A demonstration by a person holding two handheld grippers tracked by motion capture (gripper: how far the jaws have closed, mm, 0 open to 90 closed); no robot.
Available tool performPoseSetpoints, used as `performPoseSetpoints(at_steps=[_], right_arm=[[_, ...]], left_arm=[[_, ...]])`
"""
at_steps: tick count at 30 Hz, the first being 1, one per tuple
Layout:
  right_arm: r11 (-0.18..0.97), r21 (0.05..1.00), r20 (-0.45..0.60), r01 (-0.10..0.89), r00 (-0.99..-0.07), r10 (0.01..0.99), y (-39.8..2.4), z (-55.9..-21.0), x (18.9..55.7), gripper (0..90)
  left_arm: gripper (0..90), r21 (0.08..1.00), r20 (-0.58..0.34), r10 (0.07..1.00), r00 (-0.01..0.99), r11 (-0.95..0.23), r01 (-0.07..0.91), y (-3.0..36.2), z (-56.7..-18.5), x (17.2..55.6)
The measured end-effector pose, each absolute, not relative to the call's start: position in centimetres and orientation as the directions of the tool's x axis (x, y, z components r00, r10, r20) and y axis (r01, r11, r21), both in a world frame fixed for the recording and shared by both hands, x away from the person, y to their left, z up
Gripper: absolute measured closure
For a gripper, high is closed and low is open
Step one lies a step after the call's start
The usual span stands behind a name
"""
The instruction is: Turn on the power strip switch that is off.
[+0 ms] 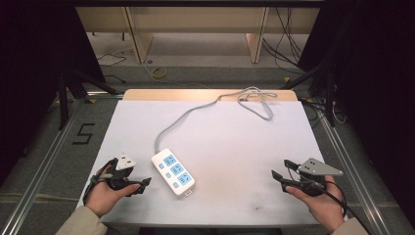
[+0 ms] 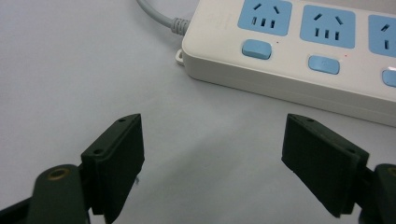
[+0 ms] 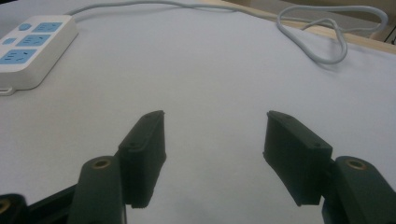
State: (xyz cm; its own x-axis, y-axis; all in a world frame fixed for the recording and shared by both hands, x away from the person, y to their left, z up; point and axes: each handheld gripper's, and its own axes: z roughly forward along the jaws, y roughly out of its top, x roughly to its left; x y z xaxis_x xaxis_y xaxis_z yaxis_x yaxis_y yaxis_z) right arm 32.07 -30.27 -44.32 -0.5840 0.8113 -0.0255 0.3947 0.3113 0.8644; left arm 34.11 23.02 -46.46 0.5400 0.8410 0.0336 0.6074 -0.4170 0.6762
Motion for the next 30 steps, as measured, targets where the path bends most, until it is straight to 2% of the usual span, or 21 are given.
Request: performPoseSetpoints(at_steps=[5, 8, 10, 15, 17, 19, 25, 30], right_arm=[[0.312, 0.860, -0.019, 0.404, -0.585, 0.811, -30.3, -44.4, 32.1, 37.8], [0.310, 0.861, -0.015, 0.404, -0.588, 0.809, -30.3, -44.5, 32.2, 37.5], [0.312, 0.859, -0.015, 0.406, -0.590, 0.807, -30.3, -44.5, 32.2, 37.4], [0.310, 0.859, -0.010, 0.408, -0.591, 0.807, -30.3, -44.5, 32.3, 37.2], [0.309, 0.859, -0.010, 0.409, -0.591, 0.807, -30.3, -44.5, 32.3, 37.1], [0.309, 0.859, -0.009, 0.409, -0.592, 0.806, -30.3, -44.5, 32.3, 36.8], [0.313, 0.856, -0.005, 0.412, -0.598, 0.801, -30.3, -44.6, 32.4, 35.2], [0.311, 0.855, 0.002, 0.415, -0.602, 0.798, -30.3, -44.7, 32.6, 34.9]], left_arm=[[21.5, 0.676, 0.026, 0.843, 0.537, -0.411, 0.611, 22.9, -46.5, 34.2], [28.0, 0.669, 0.016, 0.851, 0.525, -0.399, 0.627, 23.1, -46.4, 34.2], [36.6, 0.676, 0.006, 0.858, 0.514, -0.382, 0.630, 23.2, -46.2, 34.1], [72.2, 0.688, -0.013, 0.864, 0.503, -0.357, 0.632, 23.5, -45.5, 34.1], [82.9, 0.688, -0.039, 0.863, 0.503, -0.342, 0.640, 23.6, -45.3, 34.1], [89.3, 0.695, -0.074, 0.853, 0.516, -0.327, 0.641, 23.6, -45.0, 34.0], [89.7, 0.712, -0.027, 0.856, 0.516, -0.346, 0.611, 23.2, -44.5, 33.9], [89.7, 0.706, -0.033, 0.851, 0.524, -0.351, 0.615, 22.7, -44.2, 34.0]])
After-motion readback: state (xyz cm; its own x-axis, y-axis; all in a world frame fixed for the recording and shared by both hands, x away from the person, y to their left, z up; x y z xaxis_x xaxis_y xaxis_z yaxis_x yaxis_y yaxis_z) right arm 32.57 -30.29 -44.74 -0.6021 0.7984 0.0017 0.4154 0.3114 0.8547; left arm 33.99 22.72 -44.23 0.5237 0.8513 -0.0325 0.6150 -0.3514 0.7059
